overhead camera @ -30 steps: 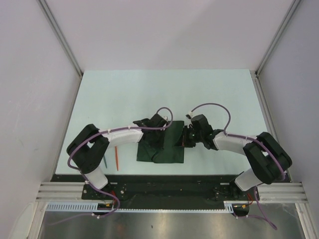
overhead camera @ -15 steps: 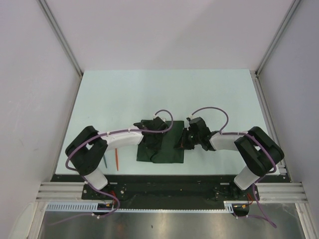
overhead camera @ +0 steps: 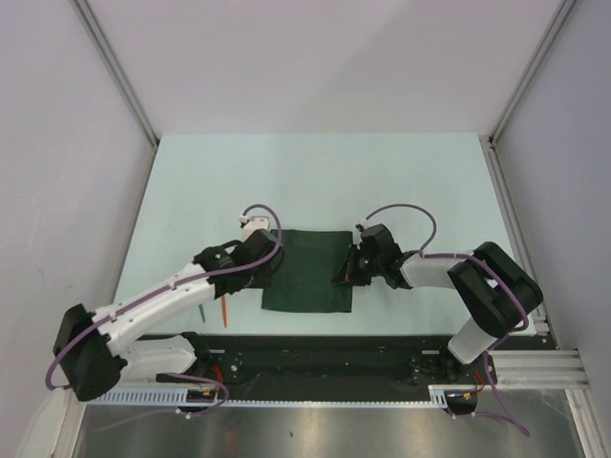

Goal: Fold the napkin into a case and place the utensils inside
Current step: Smooth out the square-folded napkin at the center of the board.

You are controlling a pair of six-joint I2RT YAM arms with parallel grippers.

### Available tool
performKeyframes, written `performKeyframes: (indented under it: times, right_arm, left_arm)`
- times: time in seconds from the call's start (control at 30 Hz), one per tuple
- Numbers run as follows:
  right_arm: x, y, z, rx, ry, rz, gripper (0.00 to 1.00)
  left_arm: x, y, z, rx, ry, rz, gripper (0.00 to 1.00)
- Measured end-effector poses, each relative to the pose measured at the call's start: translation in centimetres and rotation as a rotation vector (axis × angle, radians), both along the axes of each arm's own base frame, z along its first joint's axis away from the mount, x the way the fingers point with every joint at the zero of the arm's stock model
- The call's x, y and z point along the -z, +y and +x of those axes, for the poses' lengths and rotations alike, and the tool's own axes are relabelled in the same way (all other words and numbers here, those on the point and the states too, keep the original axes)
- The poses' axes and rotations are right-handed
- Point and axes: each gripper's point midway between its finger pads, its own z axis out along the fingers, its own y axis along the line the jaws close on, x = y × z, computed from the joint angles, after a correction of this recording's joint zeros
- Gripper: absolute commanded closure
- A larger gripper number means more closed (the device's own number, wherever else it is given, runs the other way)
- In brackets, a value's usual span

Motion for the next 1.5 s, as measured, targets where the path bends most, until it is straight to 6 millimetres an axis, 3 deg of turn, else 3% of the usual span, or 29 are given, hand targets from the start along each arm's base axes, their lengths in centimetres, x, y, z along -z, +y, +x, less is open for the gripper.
performKeyframes:
  times: [0.07, 0.1, 0.13, 0.23, 0.37, 0.47, 0.6, 0.7, 0.73, 0.83, 0.93, 1.07, 1.3, 1.5]
  right_arm:
    - [-0.1, -0.1, 0.0, -0.017, -0.019, -0.021, 0.99]
    - [-0.2, -0.2, -0.1, -0.027, -0.027, -0.037, 0.94]
    - [-0.3, -0.4, -0.2, -0.039, -0.034, -0.055, 0.79]
    - [-2.1, -0.7, -0.1, -0.065, -0.062, -0.083, 0.60]
    - [-5.9, -1.4, 0.1, -0.073, -0.133, -0.074, 0.53]
    - [-7.2, -2.1, -0.7, -0.076, -0.155, -0.050, 0.52]
    - [-5.1, -3.6, -3.8, -0.097, -0.101, -0.038, 0.59]
    - [-2.8, -4.8, -6.3, -0.097, -0.042, -0.017, 0.82]
    - [-2.5, -5.3, -6.7, -0.085, -0.032, -0.003, 1.00]
    - [-2.7, -5.9, -6.7, -0.048, -0.034, 0.068, 1.00]
    - [-4.0, -5.8, -5.6, -0.025, -0.082, 0.139, 1.00]
    - [-5.3, -4.8, -4.8, -0.049, -0.119, 0.228, 1.00]
    - [-5.0, -3.5, -5.2, -0.101, -0.092, 0.319, 1.00]
    - [-4.3, -2.7, -5.2, -0.128, -0.064, 0.359, 1.00]
  left_arm:
    - [-1.6, 0.0, 0.4, -0.013, -0.056, -0.052, 0.64]
    - [-2.0, -0.1, 0.5, -0.013, -0.069, -0.073, 0.64]
    - [-2.4, -0.5, 0.8, -0.010, -0.080, -0.098, 0.66]
    - [-2.1, -1.6, 1.8, -0.003, -0.072, -0.140, 0.67]
    - [-0.5, -2.7, 2.6, 0.017, -0.029, -0.150, 0.65]
    - [-0.5, -3.7, 3.0, 0.048, -0.027, -0.200, 0.67]
    - [-1.2, -6.8, 3.6, 0.151, -0.018, -0.335, 0.88]
    - [-0.6, -10.1, 4.0, 0.244, 0.026, -0.433, 0.97]
    - [-0.1, -11.3, 4.1, 0.269, 0.049, -0.469, 0.98]
    - [1.3, -14.9, 4.9, 0.329, 0.112, -0.572, 1.00]
    - [2.5, -18.4, 7.0, 0.362, 0.147, -0.643, 1.00]
    - [3.6, -21.2, 10.0, 0.358, 0.154, -0.733, 1.00]
    - [6.1, -21.8, 11.8, 0.302, 0.198, -0.816, 1.00]
    - [6.6, -22.4, 12.8, 0.292, 0.191, -0.845, 1.00]
